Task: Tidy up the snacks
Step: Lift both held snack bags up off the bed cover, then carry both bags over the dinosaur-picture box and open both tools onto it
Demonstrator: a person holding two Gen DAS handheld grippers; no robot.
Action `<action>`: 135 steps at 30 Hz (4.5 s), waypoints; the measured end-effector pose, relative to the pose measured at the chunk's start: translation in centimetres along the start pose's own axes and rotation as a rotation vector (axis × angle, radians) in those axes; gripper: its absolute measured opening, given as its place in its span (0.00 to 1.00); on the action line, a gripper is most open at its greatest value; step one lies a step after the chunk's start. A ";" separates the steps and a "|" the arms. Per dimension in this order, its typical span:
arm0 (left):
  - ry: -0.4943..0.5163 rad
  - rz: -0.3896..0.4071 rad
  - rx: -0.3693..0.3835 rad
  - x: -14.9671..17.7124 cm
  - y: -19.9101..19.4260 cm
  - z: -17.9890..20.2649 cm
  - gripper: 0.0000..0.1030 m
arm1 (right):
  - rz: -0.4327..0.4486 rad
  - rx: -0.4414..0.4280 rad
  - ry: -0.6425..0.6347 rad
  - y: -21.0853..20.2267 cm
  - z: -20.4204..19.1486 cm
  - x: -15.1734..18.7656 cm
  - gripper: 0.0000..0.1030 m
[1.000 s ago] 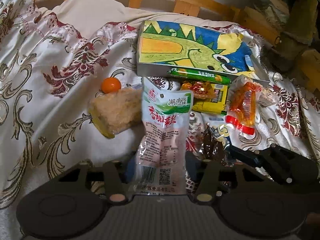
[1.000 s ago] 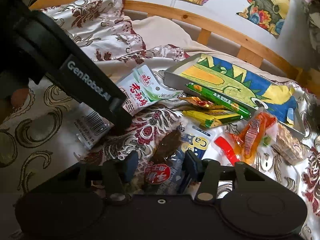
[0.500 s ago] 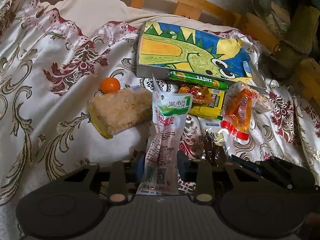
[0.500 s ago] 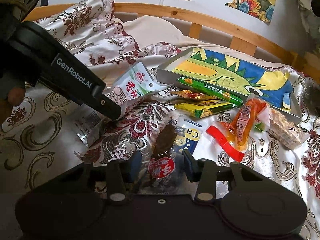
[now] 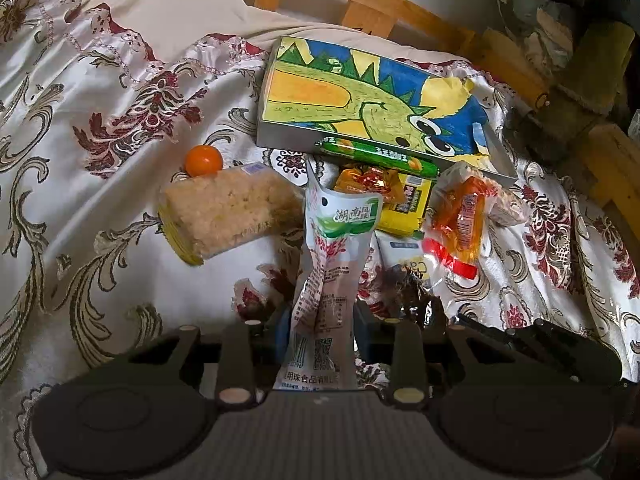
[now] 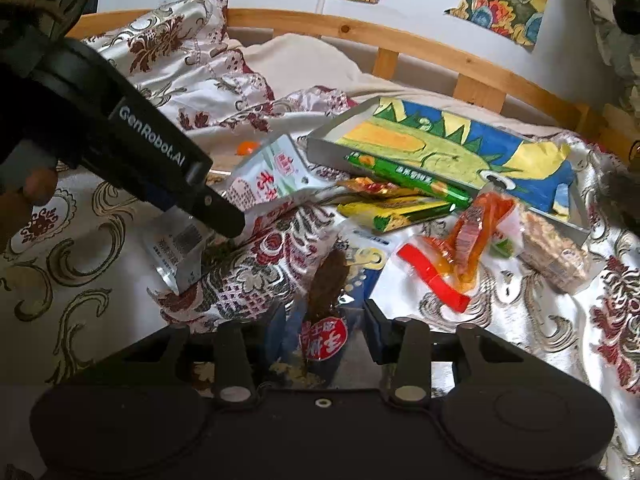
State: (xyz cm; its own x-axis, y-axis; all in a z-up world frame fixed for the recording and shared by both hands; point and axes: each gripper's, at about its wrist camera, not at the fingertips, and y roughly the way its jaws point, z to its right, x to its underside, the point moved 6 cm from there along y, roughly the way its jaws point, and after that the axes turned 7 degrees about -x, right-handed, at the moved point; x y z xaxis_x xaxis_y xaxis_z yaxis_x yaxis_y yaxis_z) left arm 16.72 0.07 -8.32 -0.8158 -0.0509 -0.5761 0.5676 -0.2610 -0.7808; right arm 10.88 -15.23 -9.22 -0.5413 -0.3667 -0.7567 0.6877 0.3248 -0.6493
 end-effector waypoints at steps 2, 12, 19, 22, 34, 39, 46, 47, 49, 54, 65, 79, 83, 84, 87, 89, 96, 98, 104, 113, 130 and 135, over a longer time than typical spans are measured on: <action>-0.004 0.005 0.013 0.0 -0.2 0.2 0.32 | 0.006 0.003 -0.006 -0.2 0.2 -0.1 0.39; -0.005 -0.004 0.010 0.3 0.2 0.4 0.31 | 0.009 -0.004 -0.019 -0.6 0.0 0.2 0.38; -0.016 0.004 0.030 0.2 -0.1 0.4 0.31 | 0.016 0.007 -0.033 -0.7 0.0 0.0 0.38; -0.017 0.003 0.029 0.2 -0.1 0.5 0.31 | 0.015 0.011 -0.027 -0.7 0.1 0.1 0.38; 0.010 0.016 0.020 0.3 -0.1 0.8 0.32 | 0.033 0.041 -0.083 -1.0 0.0 -0.2 0.38; 0.059 0.013 -0.004 0.7 0.4 1.3 0.50 | -0.007 0.005 -0.002 -0.1 0.7 0.3 0.43; 0.142 -0.009 -0.046 1.2 2.0 2.2 0.74 | -0.033 -0.088 0.161 1.6 2.6 0.2 0.67; 0.150 -0.012 -0.048 1.4 2.2 2.2 0.75 | -0.041 -0.097 0.172 1.8 2.7 0.3 0.67; 0.144 -0.013 -0.042 1.4 2.4 2.1 0.76 | -0.050 -0.104 0.174 2.0 2.7 0.6 0.66; 0.123 -0.010 -0.017 1.3 2.3 1.7 0.73 | -0.028 -0.074 0.090 1.2 1.7 0.7 0.48; 0.109 0.001 0.013 1.0 1.4 1.7 0.39 | 0.019 -0.019 0.121 -2.0 3.4 1.0 0.44; 0.017 -0.001 0.063 0.7 -0.1 2.1 0.27 | 0.081 -0.013 0.058 -3.6 3.0 0.2 0.44; 0.010 0.023 0.070 0.4 -1.1 2.4 0.27 | 0.101 -0.008 0.054 -4.3 3.1 -0.1 0.44; 0.008 0.033 0.074 0.3 -1.4 2.5 0.27 | 0.105 -0.006 0.053 -4.4 3.1 -0.2 0.44; -0.004 0.066 0.083 -0.4 -2.1 2.7 0.27 | 0.125 0.000 0.044 -4.8 3.4 -0.6 0.44; -0.015 0.087 0.086 -1.3 -2.4 2.8 0.27 | 0.138 0.003 0.039 -5.0 3.8 -1.1 0.44; -0.038 0.150 0.119 -6.0 -1.8 3.9 0.28 | 0.212 0.029 0.019 -4.6 7.0 -4.9 0.44; -0.057 0.166 0.132 -7.7 -1.1 4.1 0.28 | 0.235 0.043 0.012 -4.0 8.3 -6.4 0.44; -0.072 0.213 0.132 -13.2 1.9 4.3 0.28 | 0.251 0.093 -0.008 -0.3 12.9 -10.5 0.44; -0.067 0.165 0.130 -17.7 7.9 4.5 0.28 | 0.210 0.134 0.050 7.1 18.1 -13.5 0.44; -0.059 0.078 0.082 -19.0 15.8 4.8 0.32 | 0.061 0.097 0.151 13.8 20.4 -11.6 0.46; -0.049 0.086 0.031 -18.9 15.7 4.8 0.50 | 0.061 0.110 0.175 14.0 20.8 -11.4 0.50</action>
State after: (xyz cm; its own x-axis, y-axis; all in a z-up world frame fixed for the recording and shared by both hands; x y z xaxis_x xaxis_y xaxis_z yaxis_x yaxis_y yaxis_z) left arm 40.56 -7.71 -8.55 -0.7694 -0.1213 -0.6272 0.6324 -0.2834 -0.7210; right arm 36.77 -24.63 -8.10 -0.5664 -0.1893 -0.8021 0.7650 0.2412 -0.5971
